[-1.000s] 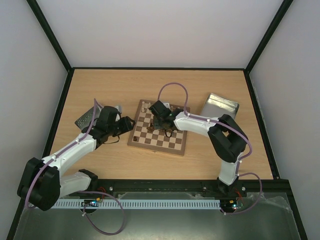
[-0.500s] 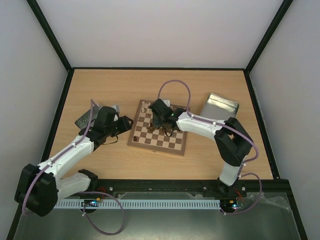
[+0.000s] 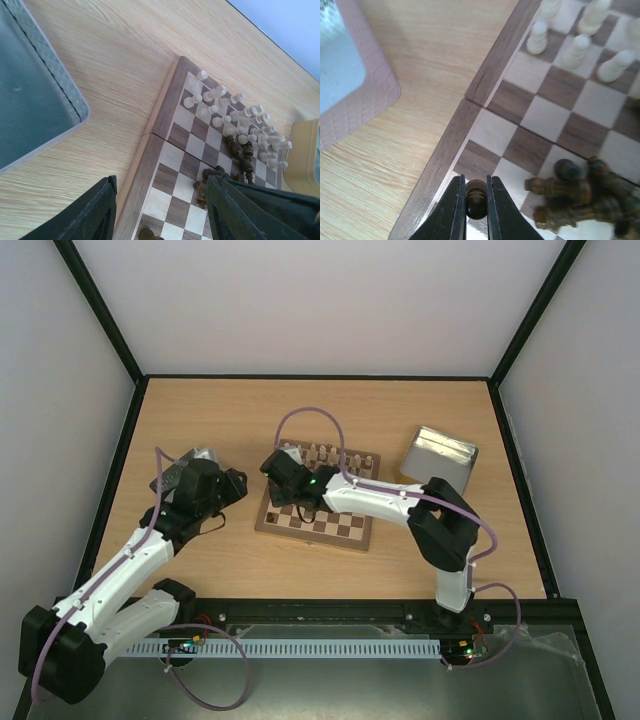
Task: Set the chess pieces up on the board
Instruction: Place the chess piece on the chessboard.
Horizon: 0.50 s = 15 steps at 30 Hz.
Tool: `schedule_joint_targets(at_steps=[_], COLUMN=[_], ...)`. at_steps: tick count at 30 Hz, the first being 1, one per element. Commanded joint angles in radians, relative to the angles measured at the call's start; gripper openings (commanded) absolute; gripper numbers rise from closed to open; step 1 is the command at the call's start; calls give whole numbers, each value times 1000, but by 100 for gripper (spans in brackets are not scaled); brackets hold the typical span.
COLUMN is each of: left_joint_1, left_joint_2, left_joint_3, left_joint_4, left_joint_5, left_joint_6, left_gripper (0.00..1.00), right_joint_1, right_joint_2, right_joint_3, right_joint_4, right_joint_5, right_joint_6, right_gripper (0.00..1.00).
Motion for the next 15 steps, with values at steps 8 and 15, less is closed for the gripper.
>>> schedule_joint_targets(at_steps=[8, 15], left_joint_1=[11, 14], left_joint_2=[-35, -38], left_joint_3=[-33, -34], left_joint_4=[-48, -51], left_joint_5=[-53, -53], left_joint_6=[-30, -28], left_gripper=[52, 52], right_joint_1=[49, 61], right_joint_2=[139, 167], right_joint_3=[93, 108], right_joint_4=[-42, -50], right_joint_5=[-24, -46], right_joint_6=[-12, -12], right_gripper=[7, 9])
